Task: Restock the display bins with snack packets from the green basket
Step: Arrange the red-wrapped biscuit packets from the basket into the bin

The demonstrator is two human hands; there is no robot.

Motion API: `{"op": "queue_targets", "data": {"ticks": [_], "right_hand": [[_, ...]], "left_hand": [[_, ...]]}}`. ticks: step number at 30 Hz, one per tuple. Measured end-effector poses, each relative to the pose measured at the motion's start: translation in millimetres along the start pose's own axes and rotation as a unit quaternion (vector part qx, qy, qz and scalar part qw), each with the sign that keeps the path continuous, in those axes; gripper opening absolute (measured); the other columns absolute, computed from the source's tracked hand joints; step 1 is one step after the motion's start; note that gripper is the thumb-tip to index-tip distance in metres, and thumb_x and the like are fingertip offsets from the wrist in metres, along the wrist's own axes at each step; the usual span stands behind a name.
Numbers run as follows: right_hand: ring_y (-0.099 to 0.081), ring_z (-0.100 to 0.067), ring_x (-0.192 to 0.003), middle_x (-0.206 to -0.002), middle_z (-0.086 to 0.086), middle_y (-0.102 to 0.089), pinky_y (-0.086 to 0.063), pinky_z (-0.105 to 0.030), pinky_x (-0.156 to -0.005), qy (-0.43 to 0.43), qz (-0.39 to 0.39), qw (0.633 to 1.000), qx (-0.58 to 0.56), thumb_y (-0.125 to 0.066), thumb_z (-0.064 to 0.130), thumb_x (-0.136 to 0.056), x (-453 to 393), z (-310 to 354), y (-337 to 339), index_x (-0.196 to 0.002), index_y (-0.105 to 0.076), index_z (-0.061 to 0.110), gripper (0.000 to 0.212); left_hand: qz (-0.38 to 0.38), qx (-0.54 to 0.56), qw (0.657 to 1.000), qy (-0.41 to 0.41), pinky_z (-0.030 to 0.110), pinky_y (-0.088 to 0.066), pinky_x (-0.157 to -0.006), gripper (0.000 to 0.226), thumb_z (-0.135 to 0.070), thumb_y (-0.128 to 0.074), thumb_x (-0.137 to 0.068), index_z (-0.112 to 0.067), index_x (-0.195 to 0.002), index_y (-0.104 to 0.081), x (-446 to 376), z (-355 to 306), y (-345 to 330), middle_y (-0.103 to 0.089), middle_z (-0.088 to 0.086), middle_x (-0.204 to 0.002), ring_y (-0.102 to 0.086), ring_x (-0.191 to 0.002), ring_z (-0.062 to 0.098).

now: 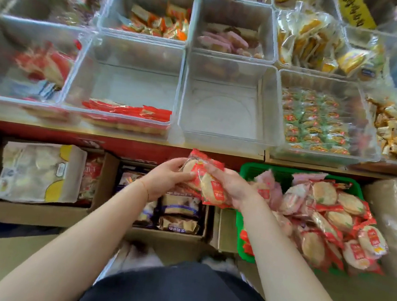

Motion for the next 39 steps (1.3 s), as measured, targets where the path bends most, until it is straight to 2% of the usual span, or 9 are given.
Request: {"op": "queue_targets", "data": {"ticks": [4, 8, 16, 22, 24, 26, 30, 35, 39], "right_hand": [[-0.072, -0.022, -0.070, -0.088, -0.013, -0.075, -0.060, -0.036, -0.060, 0.012, -0.045, 0.999, -0.004, -0.073, 0.024, -0.087, -22, -1, -101, -0.108, -0.068, 0.008, 0.027], [-0.073, -0.025, -0.081, -0.094, -0.012, -0.076, -0.059, -0.037, -0.068, 0.040, -0.090, 0.995, 0.023, -0.078, 0.028, -0.083, -47, 7, -182, -0.111, -0.070, 0.008, 0.036], [-0.073, -0.024, -0.093, -0.102, -0.007, -0.076, -0.060, -0.040, -0.079, 0.051, -0.095, 0.989, 0.098, -0.079, 0.035, -0.081, -72, 38, -246, -0.113, -0.068, 0.015, 0.040], [-0.058, -0.010, -0.043, -0.062, 0.000, -0.065, -0.049, -0.025, -0.041, 0.071, -0.142, 0.986, 0.055, -0.077, 0.034, -0.084, -103, 84, -253, -0.099, -0.059, 0.008, 0.035], [-0.059, -0.023, -0.052, -0.070, -0.013, -0.063, -0.059, -0.041, -0.052, 0.084, -0.171, 0.981, -0.019, -0.078, 0.028, -0.084, -119, 98, -244, -0.099, -0.062, 0.005, 0.032], [-0.066, -0.022, -0.061, -0.079, -0.014, -0.067, -0.060, -0.036, -0.056, 0.093, -0.181, 0.978, -0.047, -0.072, 0.016, -0.088, -133, 113, -236, -0.101, -0.065, 0.004, 0.018], [-0.068, -0.022, -0.072, -0.085, -0.011, -0.070, -0.056, -0.031, -0.059, 0.114, -0.189, 0.975, -0.032, -0.067, 0.010, -0.091, -156, 140, -229, -0.097, -0.065, 0.005, 0.008], [-0.067, -0.017, -0.083, -0.091, 0.005, -0.067, -0.054, -0.036, -0.073, 0.205, -0.296, 0.879, 0.311, -0.060, 0.035, -0.096, -179, 166, -229, -0.106, -0.058, 0.024, 0.014], [-0.059, -0.026, -0.088, -0.104, -0.006, -0.066, -0.046, -0.036, -0.073, 0.208, -0.251, 0.781, 0.532, -0.058, 0.031, -0.096, -215, 163, -243, -0.119, -0.054, 0.018, 0.026]], "left_hand": [[0.029, -0.061, 0.998, -0.002, 0.035, -0.059, -0.079, 0.021, -0.016, -0.062, -0.096, -0.011, -0.116, -0.065, 40, -8, 97, -0.075, 0.009, -0.096, -0.072, -0.085, 0.021], [0.009, -0.106, 0.994, 0.035, 0.022, -0.054, -0.051, 0.029, -0.026, -0.063, -0.095, 0.002, -0.098, -0.068, 69, -17, 183, -0.073, 0.013, -0.076, -0.065, -0.057, 0.019], [0.147, -0.167, 0.971, 0.091, 0.029, -0.057, -0.071, 0.032, -0.039, -0.061, -0.095, -0.014, -0.113, -0.068, 71, -38, 269, -0.075, 0.005, -0.103, -0.070, -0.084, 0.020], [-0.089, -0.176, 0.978, -0.067, 0.018, -0.043, -0.057, 0.022, -0.032, -0.073, -0.086, -0.010, -0.088, -0.073, 35, -89, 307, -0.067, -0.006, -0.068, -0.057, -0.060, 0.005], [-0.224, -0.170, 0.948, -0.151, 0.019, -0.040, -0.058, 0.016, -0.028, -0.076, -0.084, -0.014, -0.079, -0.069, 21, -108, 331, -0.060, -0.008, -0.064, -0.053, -0.058, 0.003], [-0.314, -0.204, 0.907, -0.192, 0.025, -0.041, -0.064, 0.017, -0.028, -0.078, -0.082, -0.015, -0.083, -0.067, 4, -121, 350, -0.064, -0.006, -0.070, -0.058, -0.068, 0.011], [-0.361, -0.365, 0.826, -0.231, 0.037, -0.042, -0.071, 0.018, -0.022, -0.074, -0.083, -0.012, -0.097, -0.069, -43, -127, 375, -0.070, 0.013, -0.088, -0.061, -0.088, 0.036], [-0.387, -0.390, 0.795, -0.259, 0.036, -0.040, -0.082, 0.016, -0.024, -0.069, -0.087, -0.013, -0.097, -0.067, -81, -121, 376, -0.062, 0.015, -0.094, -0.055, -0.092, 0.034], [-0.394, -0.403, 0.789, -0.243, 0.042, -0.043, -0.087, 0.022, -0.030, -0.061, -0.094, -0.013, -0.107, -0.065, -85, -124, 377, -0.059, 0.014, -0.106, -0.054, -0.098, 0.036]]}}
Point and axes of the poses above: each hand's wrist, its own x-axis away from the middle knuckle, its own y-axis out of the back of the hand, z = x × y, the point moved 4 cm from there along -x, towards the middle knuckle
